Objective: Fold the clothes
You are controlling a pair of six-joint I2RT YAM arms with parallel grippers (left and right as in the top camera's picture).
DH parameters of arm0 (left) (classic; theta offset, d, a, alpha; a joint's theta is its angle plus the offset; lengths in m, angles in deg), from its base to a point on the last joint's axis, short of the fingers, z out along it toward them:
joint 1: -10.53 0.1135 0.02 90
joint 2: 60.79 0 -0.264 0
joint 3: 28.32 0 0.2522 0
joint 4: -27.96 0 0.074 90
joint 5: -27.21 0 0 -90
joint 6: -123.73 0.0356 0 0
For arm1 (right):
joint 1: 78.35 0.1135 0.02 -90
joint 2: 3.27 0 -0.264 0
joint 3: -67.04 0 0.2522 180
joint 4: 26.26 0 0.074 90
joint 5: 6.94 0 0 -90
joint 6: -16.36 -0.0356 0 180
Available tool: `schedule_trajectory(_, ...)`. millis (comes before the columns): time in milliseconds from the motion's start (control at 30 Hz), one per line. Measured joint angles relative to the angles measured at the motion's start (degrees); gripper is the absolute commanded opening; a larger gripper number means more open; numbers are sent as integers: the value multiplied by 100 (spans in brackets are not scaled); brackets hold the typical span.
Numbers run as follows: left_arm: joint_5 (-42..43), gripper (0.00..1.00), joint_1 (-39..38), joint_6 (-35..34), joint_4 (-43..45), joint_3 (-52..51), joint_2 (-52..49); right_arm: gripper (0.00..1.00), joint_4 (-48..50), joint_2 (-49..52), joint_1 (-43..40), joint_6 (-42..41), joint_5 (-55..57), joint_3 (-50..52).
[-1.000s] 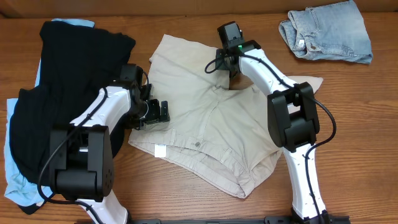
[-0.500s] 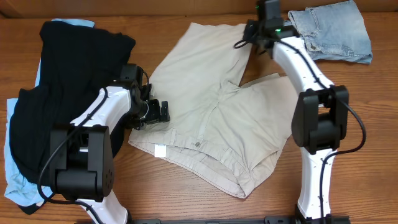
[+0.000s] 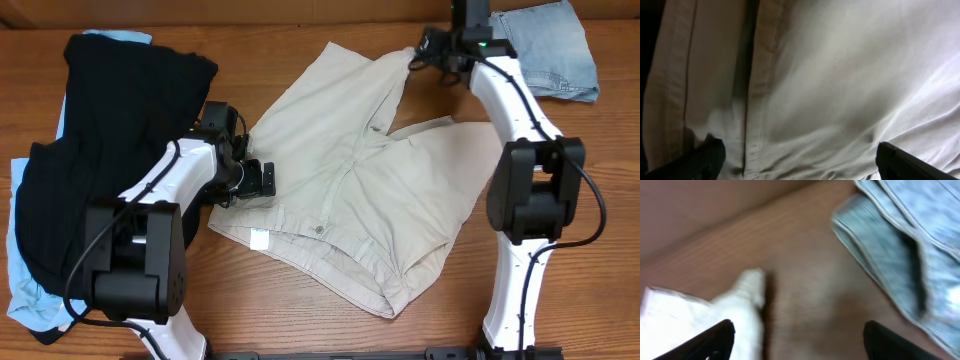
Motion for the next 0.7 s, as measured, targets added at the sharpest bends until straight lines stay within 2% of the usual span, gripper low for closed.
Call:
schedule_trajectory(200, 55, 100, -7, 330, -769, 549, -227, 95, -1021, -874, -116, 7, -103, 59)
schedule_trajectory(367, 111, 100, -236, 433, -1113, 973, -61, 96, -1912, -2476, -101, 15, -140, 50)
schedule_trajectory(533, 140, 100, -1141, 557, -1139, 1139, 717, 97, -2608, -3869, -315, 13, -164, -15)
schedule_trajectory(700, 114, 100, -2205, 708, -1029, 1093, 850, 98, -3088, -4371, -793, -13, -229, -33)
